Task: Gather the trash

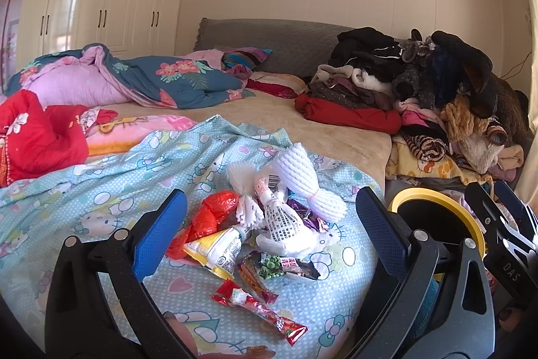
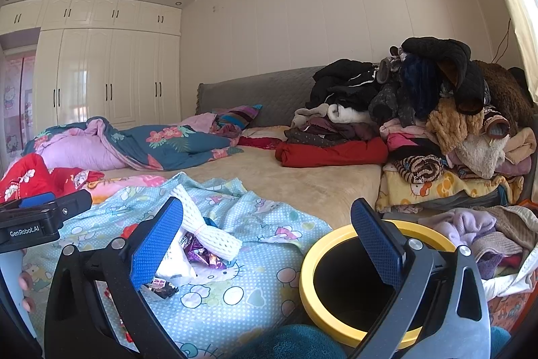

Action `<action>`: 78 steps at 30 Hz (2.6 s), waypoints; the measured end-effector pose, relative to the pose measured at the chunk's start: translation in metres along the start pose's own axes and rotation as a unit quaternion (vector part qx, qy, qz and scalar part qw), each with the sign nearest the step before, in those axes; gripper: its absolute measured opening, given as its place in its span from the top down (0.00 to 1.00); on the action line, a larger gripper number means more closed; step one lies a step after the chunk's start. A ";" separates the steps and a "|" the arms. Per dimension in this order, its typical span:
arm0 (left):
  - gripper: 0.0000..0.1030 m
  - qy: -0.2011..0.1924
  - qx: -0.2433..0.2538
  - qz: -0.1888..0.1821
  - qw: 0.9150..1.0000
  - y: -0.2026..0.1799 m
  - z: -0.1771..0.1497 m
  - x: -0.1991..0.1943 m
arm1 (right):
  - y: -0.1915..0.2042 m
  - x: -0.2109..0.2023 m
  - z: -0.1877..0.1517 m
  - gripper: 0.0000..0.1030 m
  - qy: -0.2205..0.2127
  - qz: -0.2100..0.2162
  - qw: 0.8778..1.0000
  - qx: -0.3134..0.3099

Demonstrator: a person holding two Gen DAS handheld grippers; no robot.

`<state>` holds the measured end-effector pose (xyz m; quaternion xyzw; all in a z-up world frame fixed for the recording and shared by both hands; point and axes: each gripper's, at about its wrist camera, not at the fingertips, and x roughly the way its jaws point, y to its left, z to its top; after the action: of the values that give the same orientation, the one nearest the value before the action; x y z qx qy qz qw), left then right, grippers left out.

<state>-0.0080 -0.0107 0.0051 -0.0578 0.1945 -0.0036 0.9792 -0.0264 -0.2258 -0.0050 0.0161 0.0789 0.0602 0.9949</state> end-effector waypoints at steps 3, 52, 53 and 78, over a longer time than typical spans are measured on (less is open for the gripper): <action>0.10 -0.001 0.000 0.000 1.000 0.000 0.000 0.000 | -0.001 0.000 -0.001 0.06 -0.001 -0.001 1.000 0.000; 0.10 -0.004 -0.085 0.063 0.994 0.088 0.008 0.008 | 0.066 0.040 -0.006 0.06 0.073 0.135 0.987 -0.045; 0.10 -0.004 -0.088 0.066 0.994 0.094 0.008 0.009 | 0.071 0.041 -0.004 0.06 0.073 0.141 0.986 -0.049; 0.11 0.092 -0.098 -0.029 0.991 0.118 0.015 0.105 | 0.069 0.148 0.003 0.06 0.164 0.158 0.970 -0.081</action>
<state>0.0933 0.1046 -0.0348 -0.1585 0.2810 -0.0180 0.9463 0.1107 -0.1399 -0.0218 -0.0622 0.2319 0.2251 0.9443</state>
